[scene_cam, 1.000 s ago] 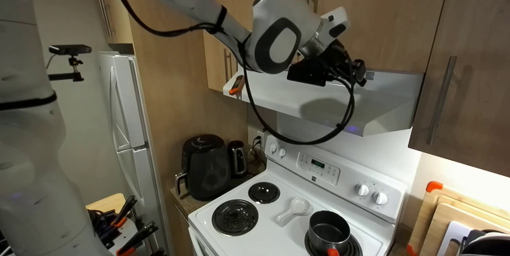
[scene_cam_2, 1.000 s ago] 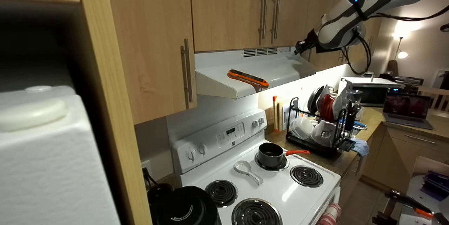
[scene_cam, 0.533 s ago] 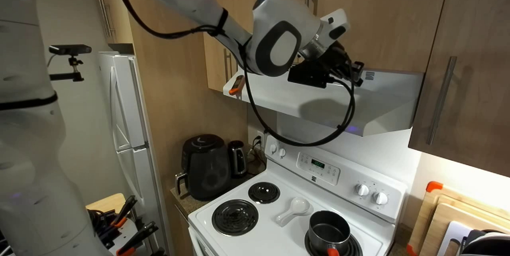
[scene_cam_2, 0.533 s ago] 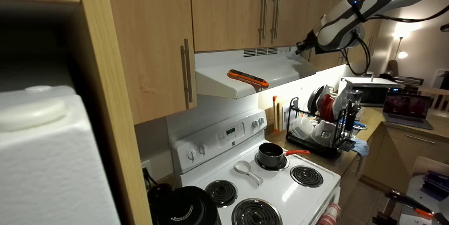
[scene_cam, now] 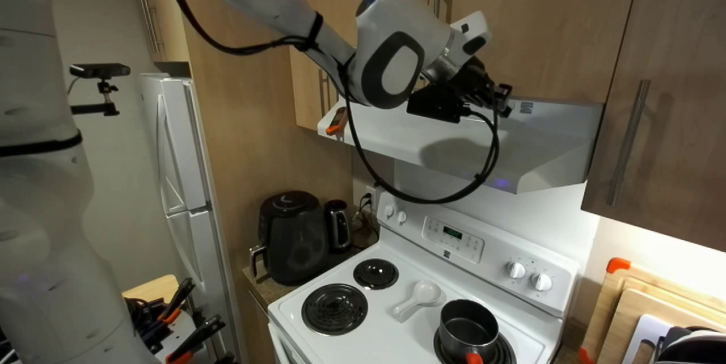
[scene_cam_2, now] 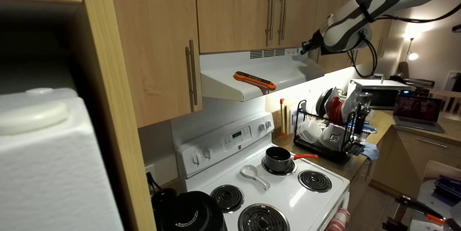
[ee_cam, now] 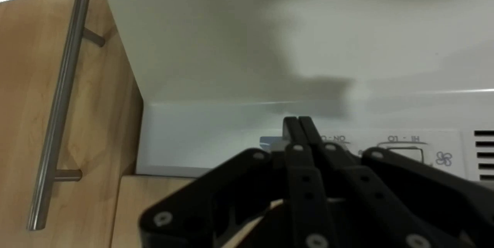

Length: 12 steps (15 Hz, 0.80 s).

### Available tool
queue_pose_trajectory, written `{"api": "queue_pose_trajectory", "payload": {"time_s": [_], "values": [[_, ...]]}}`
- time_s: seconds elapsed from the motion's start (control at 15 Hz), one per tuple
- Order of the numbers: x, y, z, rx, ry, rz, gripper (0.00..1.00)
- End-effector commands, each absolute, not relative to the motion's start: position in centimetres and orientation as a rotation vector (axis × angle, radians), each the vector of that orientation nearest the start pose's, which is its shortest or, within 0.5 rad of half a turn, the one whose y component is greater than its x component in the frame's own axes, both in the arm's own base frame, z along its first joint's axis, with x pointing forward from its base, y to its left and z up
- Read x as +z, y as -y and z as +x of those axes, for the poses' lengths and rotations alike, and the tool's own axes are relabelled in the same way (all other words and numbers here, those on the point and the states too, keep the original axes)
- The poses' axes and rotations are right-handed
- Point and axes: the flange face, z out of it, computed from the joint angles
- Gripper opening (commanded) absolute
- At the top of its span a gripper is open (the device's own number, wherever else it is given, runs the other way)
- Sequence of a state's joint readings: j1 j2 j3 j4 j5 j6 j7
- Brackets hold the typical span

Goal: Turn on the light on top of the stove

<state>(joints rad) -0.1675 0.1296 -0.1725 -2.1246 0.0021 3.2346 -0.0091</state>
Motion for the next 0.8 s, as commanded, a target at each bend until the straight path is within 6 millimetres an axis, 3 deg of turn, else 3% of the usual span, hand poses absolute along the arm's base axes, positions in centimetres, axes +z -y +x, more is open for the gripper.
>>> {"api": "queue_pose_trajectory", "payload": {"time_s": [0.0,0.73], "values": [[47.66,19.47,57.91,-1.593,-0.497,-2.850,0.03],[48.25,19.95,58.14,-1.682,-0.496,-2.812,0.03]]}}
